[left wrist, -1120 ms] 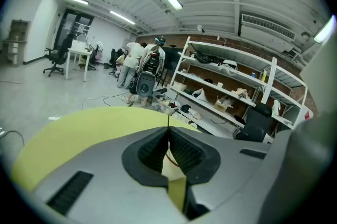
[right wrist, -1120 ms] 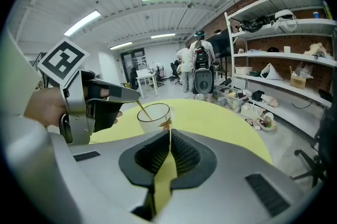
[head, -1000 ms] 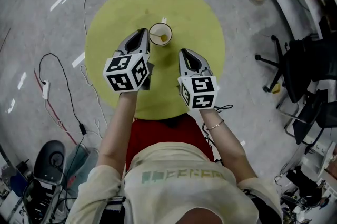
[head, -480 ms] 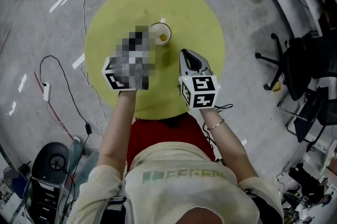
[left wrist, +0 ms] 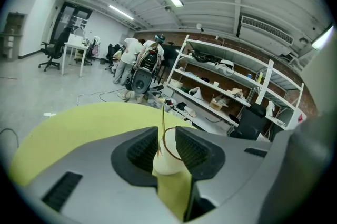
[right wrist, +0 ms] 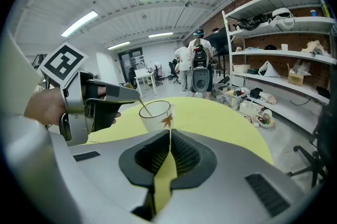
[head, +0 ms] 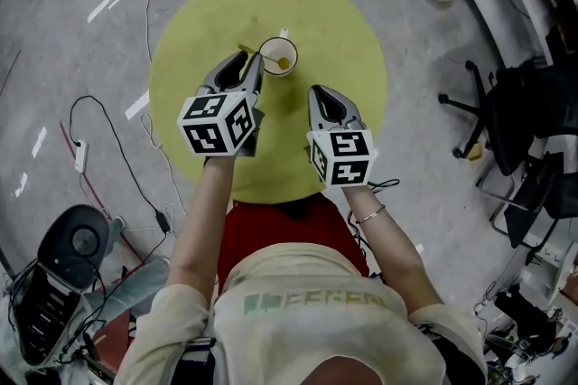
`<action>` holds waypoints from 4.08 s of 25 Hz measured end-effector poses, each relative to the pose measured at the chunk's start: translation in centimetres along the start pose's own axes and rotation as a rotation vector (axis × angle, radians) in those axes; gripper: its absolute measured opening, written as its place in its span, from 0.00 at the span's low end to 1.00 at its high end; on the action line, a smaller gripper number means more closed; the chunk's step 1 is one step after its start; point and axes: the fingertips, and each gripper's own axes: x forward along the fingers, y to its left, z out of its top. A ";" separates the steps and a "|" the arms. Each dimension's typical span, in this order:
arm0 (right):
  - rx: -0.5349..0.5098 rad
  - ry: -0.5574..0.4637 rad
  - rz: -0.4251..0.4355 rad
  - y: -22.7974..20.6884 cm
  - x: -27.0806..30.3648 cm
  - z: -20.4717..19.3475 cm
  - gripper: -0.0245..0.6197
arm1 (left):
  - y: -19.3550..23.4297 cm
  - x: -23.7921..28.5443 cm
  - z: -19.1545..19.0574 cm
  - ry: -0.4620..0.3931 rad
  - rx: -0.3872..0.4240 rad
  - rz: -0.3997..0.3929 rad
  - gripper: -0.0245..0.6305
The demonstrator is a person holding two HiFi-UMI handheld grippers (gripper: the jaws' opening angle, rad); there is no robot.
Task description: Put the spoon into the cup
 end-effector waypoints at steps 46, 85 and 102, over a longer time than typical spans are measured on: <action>0.032 -0.086 -0.129 10.8 -12.4 -4.6 0.10 | -0.2 -19.1 -8.3 0.024 0.148 -0.043 0.07; 0.032 -0.361 -0.218 18.6 -25.5 -3.9 0.09 | -2.5 -33.9 -6.6 -0.140 0.264 -0.099 0.07; 0.035 -0.417 -0.232 21.8 -28.5 -4.0 0.09 | -2.0 -38.6 -5.8 -0.185 0.267 -0.108 0.07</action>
